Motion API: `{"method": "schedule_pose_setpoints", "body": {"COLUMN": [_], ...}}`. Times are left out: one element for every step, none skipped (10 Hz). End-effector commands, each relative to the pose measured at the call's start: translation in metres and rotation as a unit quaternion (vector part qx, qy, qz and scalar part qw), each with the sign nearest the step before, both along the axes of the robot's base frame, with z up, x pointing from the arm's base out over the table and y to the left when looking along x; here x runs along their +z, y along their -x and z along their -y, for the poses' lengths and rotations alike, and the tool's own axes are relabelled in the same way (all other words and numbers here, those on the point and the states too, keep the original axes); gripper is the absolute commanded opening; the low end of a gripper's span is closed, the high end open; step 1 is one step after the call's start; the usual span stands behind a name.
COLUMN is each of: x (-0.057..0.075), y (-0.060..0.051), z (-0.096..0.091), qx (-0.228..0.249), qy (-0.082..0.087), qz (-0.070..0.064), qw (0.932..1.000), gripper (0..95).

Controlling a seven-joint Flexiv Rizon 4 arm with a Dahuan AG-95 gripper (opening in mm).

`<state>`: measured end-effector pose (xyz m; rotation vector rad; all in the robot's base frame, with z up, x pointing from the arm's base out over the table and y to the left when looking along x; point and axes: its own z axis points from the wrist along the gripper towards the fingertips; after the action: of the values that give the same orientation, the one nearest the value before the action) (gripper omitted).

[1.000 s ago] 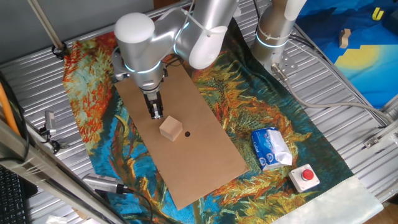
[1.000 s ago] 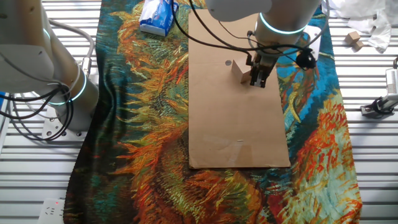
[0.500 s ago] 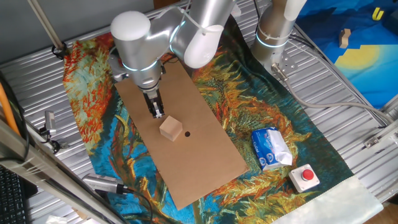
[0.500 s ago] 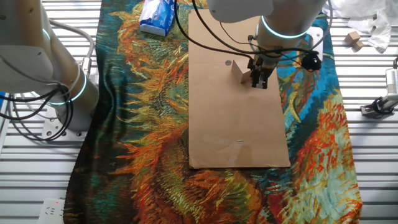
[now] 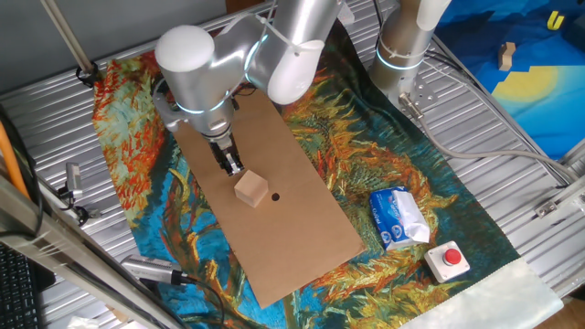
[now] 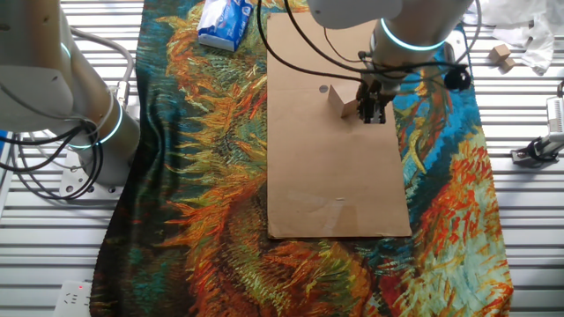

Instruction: Use the gripper to push the small block from left to right

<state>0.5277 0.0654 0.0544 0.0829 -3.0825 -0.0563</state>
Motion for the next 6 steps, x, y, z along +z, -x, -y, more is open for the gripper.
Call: {"method": "schedule_pose_setpoints", "body": {"x": [-0.0001, -0.001, -0.0037, -0.0058, -0.0075, -0.0082], "y": [-0.0001, 0.0006, 0.0026, 0.0034, 0.0037, 0.0038], "z": [0.0002, -0.0004, -0.0023, -0.0036, -0.0056, -0.0063], "qx": [0.007, -0.003, -0.015, -0.023, -0.032, -0.037], "qy": [0.002, 0.002, 0.001, -0.003, -0.007, -0.007], "qz": [0.0, 0.0, 0.001, 0.002, 0.003, 0.004], "qw": [1.0, 1.0, 0.9999, 0.9997, 0.9995, 0.9993], "gripper": [0.0, 0.0, 0.0, 0.0, 0.0, 0.0]}}
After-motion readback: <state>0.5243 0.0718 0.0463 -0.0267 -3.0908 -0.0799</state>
